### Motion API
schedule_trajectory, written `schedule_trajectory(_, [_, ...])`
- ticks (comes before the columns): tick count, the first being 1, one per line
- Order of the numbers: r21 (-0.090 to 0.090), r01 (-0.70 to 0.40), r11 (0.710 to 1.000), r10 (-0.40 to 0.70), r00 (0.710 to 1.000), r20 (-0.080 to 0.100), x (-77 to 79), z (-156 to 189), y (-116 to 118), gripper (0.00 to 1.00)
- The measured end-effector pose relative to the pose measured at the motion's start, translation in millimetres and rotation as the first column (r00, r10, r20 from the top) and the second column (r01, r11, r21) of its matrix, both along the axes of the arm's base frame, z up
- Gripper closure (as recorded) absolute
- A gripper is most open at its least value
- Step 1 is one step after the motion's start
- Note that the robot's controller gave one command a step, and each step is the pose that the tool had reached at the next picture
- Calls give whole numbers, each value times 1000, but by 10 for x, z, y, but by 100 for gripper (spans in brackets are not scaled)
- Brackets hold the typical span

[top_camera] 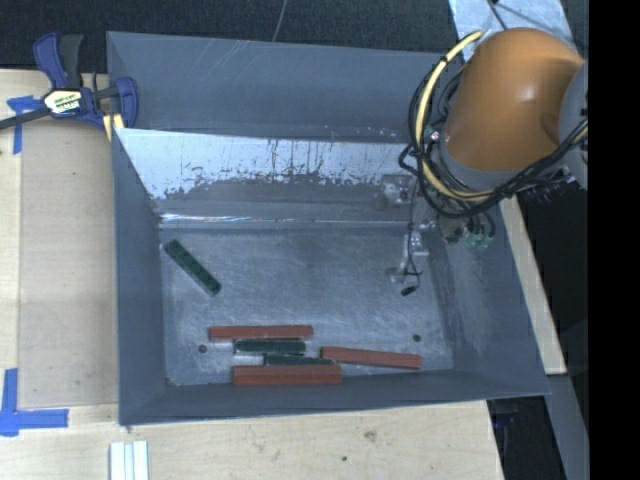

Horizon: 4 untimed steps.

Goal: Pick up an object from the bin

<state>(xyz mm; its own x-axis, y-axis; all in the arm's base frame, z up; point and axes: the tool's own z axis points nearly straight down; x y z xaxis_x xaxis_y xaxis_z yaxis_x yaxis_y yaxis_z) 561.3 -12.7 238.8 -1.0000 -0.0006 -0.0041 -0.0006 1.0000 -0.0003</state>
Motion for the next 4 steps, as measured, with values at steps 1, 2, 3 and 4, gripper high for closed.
schedule_trajectory(1, [0, 0, 1000, 0, 1000, 0, 0, 0, 0, 0])
schedule_trajectory(2, [-1, -7, 1000, 7, 1000, 0, 8, -23, 25, 0])
schedule_trajectory(3, [1, -54, 999, 54, 999, 0, -353, -172, -46, 0])
schedule_trajectory(4, [-1, 121, 993, -121, 993, -3, -303, -991, 421, 0])
